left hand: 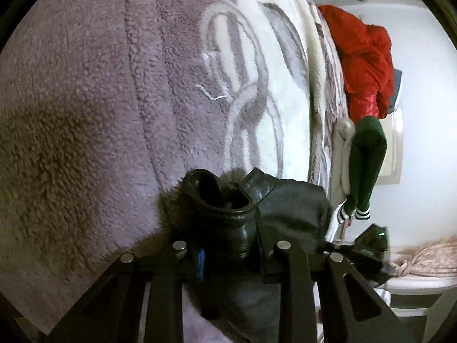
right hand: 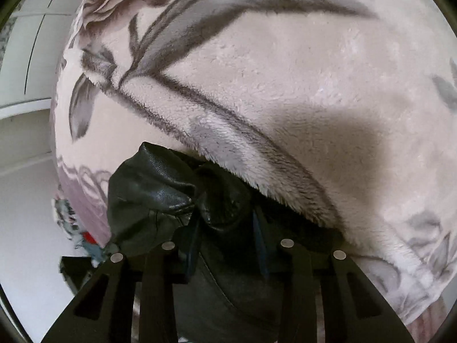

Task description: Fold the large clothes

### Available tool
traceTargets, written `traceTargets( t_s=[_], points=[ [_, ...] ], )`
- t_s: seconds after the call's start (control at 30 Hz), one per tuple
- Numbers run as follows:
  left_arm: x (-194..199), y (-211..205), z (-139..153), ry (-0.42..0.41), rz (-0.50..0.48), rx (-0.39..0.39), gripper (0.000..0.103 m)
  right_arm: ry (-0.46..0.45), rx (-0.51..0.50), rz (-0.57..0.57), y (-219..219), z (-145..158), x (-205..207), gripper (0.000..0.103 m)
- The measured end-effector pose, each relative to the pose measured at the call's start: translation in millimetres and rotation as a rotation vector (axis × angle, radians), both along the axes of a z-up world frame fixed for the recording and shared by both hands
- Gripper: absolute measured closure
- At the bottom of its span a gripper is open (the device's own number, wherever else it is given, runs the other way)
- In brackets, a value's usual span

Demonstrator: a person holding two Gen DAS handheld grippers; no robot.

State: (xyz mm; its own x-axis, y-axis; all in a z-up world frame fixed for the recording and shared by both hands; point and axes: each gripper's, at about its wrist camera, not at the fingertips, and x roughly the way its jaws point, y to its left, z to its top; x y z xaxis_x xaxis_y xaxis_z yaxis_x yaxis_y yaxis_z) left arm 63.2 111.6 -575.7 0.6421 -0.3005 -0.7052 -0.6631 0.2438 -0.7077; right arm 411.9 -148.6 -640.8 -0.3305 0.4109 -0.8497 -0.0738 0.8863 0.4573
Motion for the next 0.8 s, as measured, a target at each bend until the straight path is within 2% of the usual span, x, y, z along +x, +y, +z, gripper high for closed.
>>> traceTargets(
  t_s=[0.1, 0.17, 0.2, 0.3, 0.33, 0.37, 0.4, 0.47, 0.5, 0.53, 0.6, 0.7, 0.73, 0.77, 0.8],
  points=[
    [-1, -2, 14, 0.008, -0.02, -0.009, 0.072, 0.02, 0.048, 0.078, -8, 26, 0, 0.057],
    [-3, -6, 28, 0.026, -0.039, 0.014, 0.069, 0.002, 0.069, 0.051, -26, 41, -4, 0.042],
    [-3, -8, 35, 0.042, -0.054, 0.039, 0.066, -0.018, 0.052, 0.023, -38, 46, -7, 0.042],
    [3, -12, 52, 0.098, -0.103, 0.141, 0.057, -0.02, 0.033, -0.064, -71, 39, -14, 0.042],
    [5, -14, 58, 0.111, -0.118, 0.179, 0.05, -0.007, 0.026, -0.098, -81, 32, -16, 0.042],
    [7, -14, 60, 0.118, -0.127, 0.202, 0.031, 0.016, 0.022, -0.148, -92, 23, -20, 0.042],
    [10, -16, 65, 0.128, -0.141, 0.241, 0.023, 0.048, 0.032, -0.199, -103, 11, -24, 0.042],
    [16, -17, 72, 0.146, -0.158, 0.296, 0.023, 0.101, 0.128, -0.361, -117, -14, -35, 0.045],
    [17, -17, 73, 0.159, -0.168, 0.32, 0.023, 0.106, 0.138, -0.422, -119, -26, -39, 0.059],
    [20, -17, 76, 0.181, -0.177, 0.355, 0.023, 0.103, 0.104, -0.463, -121, -36, -42, 0.061],
    [21, -16, 77, 0.204, -0.191, 0.396, 0.023, 0.092, 0.038, -0.464, -119, -41, -39, 0.061],
    [24, -17, 83, 0.21, -0.194, 0.424, 0.023, -0.001, -0.067, -0.334, -105, -5, -28, 0.059],
    [25, -18, 84, 0.204, -0.193, 0.43, 0.023, -0.092, -0.125, -0.284, -100, 25, -26, 0.058],
    [26, -20, 85, 0.202, -0.194, 0.439, 0.023, -0.161, -0.131, -0.266, -98, 47, -26, 0.057],
    [28, -21, 85, 0.205, -0.195, 0.446, 0.023, -0.22, -0.09, -0.255, -93, 70, -28, 0.057]
  ],
)
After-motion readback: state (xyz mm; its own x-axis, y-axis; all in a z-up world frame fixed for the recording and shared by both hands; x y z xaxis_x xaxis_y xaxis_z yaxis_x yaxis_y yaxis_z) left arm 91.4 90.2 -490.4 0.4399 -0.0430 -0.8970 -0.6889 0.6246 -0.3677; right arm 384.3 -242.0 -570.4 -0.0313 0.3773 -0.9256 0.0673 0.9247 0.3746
